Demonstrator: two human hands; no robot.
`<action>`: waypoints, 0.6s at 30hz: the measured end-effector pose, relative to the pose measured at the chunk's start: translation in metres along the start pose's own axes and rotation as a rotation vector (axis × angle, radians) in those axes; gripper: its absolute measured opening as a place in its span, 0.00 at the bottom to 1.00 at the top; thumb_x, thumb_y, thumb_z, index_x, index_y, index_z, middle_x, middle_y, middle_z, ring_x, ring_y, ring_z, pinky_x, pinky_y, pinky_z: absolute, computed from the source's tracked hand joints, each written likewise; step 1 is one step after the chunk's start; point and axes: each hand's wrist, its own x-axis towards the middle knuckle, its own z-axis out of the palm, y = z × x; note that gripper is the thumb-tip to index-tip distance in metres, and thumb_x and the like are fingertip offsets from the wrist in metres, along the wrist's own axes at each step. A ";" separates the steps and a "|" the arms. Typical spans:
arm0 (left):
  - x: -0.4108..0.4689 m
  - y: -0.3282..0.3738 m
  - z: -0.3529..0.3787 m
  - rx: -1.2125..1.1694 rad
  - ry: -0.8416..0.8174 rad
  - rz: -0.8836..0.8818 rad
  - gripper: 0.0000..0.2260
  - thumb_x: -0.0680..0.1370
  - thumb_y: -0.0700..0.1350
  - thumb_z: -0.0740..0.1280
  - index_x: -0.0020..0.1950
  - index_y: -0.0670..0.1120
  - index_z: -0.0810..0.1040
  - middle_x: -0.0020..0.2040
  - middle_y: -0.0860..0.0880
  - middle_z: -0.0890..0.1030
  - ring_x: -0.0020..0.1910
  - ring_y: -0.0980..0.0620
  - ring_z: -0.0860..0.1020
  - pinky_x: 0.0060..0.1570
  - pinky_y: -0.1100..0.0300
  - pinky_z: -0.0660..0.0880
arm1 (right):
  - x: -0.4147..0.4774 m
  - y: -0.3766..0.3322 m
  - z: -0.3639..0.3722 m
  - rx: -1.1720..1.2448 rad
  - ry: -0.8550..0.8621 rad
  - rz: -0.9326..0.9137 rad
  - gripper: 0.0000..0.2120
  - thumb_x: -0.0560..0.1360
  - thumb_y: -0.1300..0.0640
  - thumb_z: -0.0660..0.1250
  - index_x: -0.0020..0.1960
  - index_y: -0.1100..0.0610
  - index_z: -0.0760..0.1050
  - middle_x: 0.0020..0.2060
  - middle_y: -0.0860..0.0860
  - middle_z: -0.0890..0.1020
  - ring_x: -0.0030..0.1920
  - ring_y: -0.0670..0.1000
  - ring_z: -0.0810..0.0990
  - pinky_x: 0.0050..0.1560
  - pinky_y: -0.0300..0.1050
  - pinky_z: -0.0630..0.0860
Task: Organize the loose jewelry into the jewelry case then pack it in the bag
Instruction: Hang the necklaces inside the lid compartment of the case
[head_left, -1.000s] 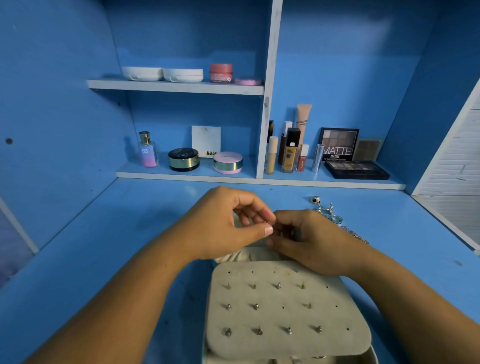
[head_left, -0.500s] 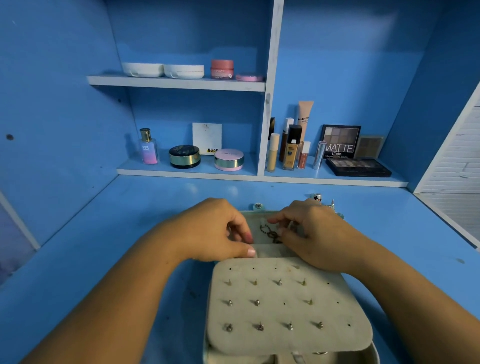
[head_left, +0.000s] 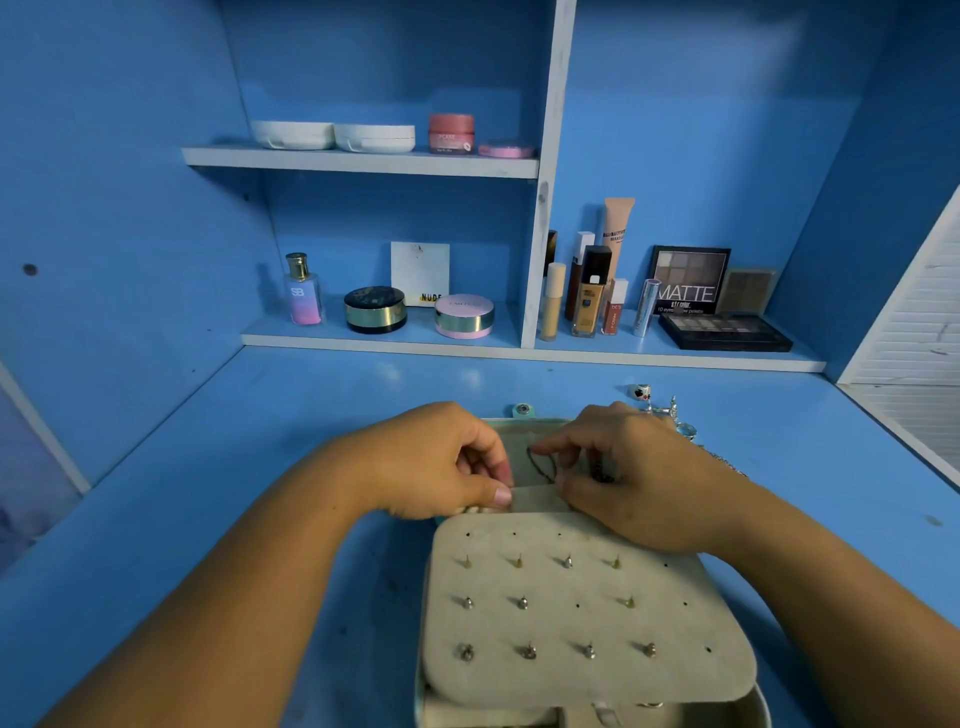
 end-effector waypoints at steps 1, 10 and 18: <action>0.000 0.000 0.000 0.001 0.002 0.001 0.03 0.74 0.49 0.73 0.41 0.55 0.81 0.35 0.55 0.80 0.32 0.62 0.75 0.34 0.70 0.71 | 0.000 0.000 0.000 -0.004 -0.019 -0.002 0.13 0.74 0.50 0.65 0.58 0.43 0.78 0.47 0.38 0.77 0.51 0.42 0.72 0.60 0.54 0.68; 0.001 0.001 0.000 0.005 0.014 0.006 0.06 0.74 0.49 0.73 0.39 0.56 0.80 0.32 0.58 0.78 0.30 0.66 0.73 0.31 0.73 0.68 | 0.000 -0.002 -0.003 0.050 -0.036 -0.013 0.06 0.73 0.53 0.67 0.47 0.46 0.82 0.40 0.41 0.82 0.43 0.42 0.76 0.52 0.44 0.69; 0.000 0.001 0.000 -0.010 0.006 0.006 0.06 0.75 0.48 0.73 0.40 0.56 0.80 0.32 0.56 0.78 0.29 0.63 0.73 0.31 0.72 0.69 | -0.001 -0.003 -0.004 0.065 -0.090 -0.021 0.06 0.74 0.53 0.66 0.48 0.46 0.82 0.41 0.40 0.81 0.43 0.42 0.77 0.51 0.43 0.72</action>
